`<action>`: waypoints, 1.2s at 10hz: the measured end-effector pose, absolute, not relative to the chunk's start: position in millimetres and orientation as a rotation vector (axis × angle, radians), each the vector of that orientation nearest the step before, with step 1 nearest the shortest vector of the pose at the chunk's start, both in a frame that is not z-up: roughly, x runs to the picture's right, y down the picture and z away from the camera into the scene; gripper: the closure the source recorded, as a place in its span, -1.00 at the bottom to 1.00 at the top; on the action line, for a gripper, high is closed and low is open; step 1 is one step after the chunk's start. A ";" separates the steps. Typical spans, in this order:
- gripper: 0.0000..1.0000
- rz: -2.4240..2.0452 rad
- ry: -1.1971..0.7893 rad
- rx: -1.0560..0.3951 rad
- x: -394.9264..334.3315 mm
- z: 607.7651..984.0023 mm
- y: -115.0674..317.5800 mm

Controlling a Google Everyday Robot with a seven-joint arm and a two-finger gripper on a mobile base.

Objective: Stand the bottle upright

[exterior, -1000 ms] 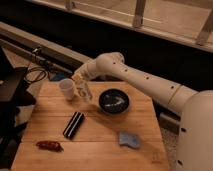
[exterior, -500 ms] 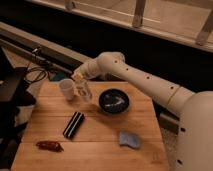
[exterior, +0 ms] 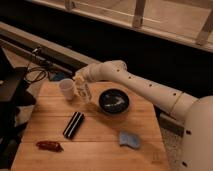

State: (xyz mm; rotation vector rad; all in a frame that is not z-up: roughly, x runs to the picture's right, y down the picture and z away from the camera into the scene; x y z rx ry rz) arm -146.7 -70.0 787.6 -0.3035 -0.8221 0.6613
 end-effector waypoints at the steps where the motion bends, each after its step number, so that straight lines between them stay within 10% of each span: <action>1: 1.00 0.665 -0.830 -0.290 -145.0 789.9 -70.1; 12: -0.60 0.710 -0.850 -0.296 -138.9 806.9 -52.1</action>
